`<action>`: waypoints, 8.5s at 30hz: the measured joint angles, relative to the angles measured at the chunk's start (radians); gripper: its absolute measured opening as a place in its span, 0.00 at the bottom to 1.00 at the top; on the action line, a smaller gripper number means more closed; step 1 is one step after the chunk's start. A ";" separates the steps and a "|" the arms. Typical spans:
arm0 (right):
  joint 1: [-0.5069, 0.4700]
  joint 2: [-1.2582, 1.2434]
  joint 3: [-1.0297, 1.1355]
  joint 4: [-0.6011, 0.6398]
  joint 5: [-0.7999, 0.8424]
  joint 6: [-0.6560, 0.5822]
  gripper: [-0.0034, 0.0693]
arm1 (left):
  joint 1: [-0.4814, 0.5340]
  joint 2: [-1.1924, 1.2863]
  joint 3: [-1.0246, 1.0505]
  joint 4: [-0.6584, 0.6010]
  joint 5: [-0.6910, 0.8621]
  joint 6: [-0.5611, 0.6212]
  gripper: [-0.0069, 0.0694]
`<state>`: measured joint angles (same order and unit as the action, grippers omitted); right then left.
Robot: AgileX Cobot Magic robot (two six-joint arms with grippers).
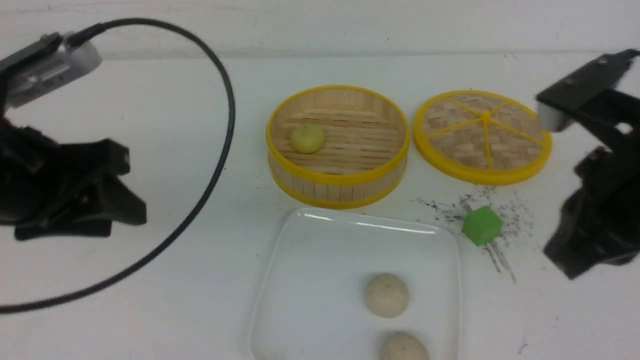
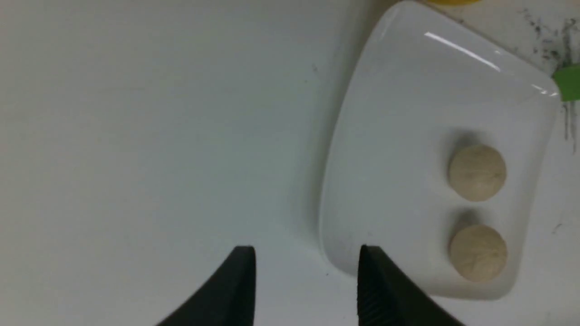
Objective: Put the steamed buns into the plate on the white tablecloth.
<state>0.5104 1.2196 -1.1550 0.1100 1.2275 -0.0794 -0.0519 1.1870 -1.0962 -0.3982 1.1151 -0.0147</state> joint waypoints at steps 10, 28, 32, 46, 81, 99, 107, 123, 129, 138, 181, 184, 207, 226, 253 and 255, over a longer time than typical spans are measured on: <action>-0.035 -0.263 0.269 -0.052 -0.107 0.037 0.03 | -0.254 0.502 -0.483 0.069 0.005 -0.055 0.54; -0.035 -0.267 0.304 -0.049 -0.211 0.040 0.04 | -0.373 1.040 -1.090 0.344 -0.019 -0.210 0.54; -0.035 -0.267 0.305 -0.049 -0.231 0.040 0.04 | -0.373 1.073 -1.091 0.340 -0.061 -0.215 0.54; -0.035 -0.263 0.315 -0.048 -0.258 0.041 0.05 | -0.373 1.189 -1.091 0.322 -0.227 -0.216 0.52; -0.035 -0.254 0.342 -0.041 -0.265 0.041 0.08 | -0.442 0.543 -0.723 0.191 0.123 -0.067 0.12; -0.035 -0.254 0.342 -0.025 -0.262 0.041 0.09 | -0.619 0.729 -0.339 0.330 -0.110 -0.208 0.26; -0.035 -0.262 0.340 -0.025 -0.238 0.041 0.10 | -0.619 0.727 -0.346 0.270 -0.137 -0.212 0.56; -0.035 -0.856 0.373 -0.133 -0.280 0.229 0.11 | -0.620 0.517 -0.495 0.319 -0.081 -0.213 0.69; -0.035 -0.974 0.613 -0.145 -0.665 0.260 0.04 | -0.620 0.517 -0.495 0.327 -0.072 -0.201 0.50; -0.035 -0.965 0.672 -0.145 -0.787 0.279 0.03 | -0.620 0.518 -0.495 0.337 -0.062 -0.165 0.10; -0.383 -1.224 1.059 -0.149 -0.911 0.280 0.05 | -0.620 0.514 -0.495 0.456 -0.020 -0.163 0.12; -0.446 -1.231 1.150 -0.149 -0.911 0.280 0.05 | -0.620 0.483 -0.495 0.456 -0.017 -0.163 0.12; -0.544 -1.231 1.177 -0.149 -0.835 0.280 0.09 | -0.620 -0.171 -0.332 0.638 0.115 -0.218 0.11; -0.544 -1.231 1.176 -0.152 -0.834 0.280 0.11 | -0.620 -0.769 0.741 0.648 -0.942 -0.553 0.11; -0.544 -1.231 1.176 -0.151 -0.833 0.280 0.16 | -0.345 -0.880 0.990 0.471 -1.090 -0.268 0.13; -0.544 -1.231 1.176 -0.151 -0.833 0.280 0.17 | -0.255 -0.940 1.043 0.475 -1.069 -0.247 0.13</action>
<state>-0.0334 -0.0119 0.0211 -0.0408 0.3947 0.2002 -0.3066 0.2468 -0.0535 0.0772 0.0461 -0.2613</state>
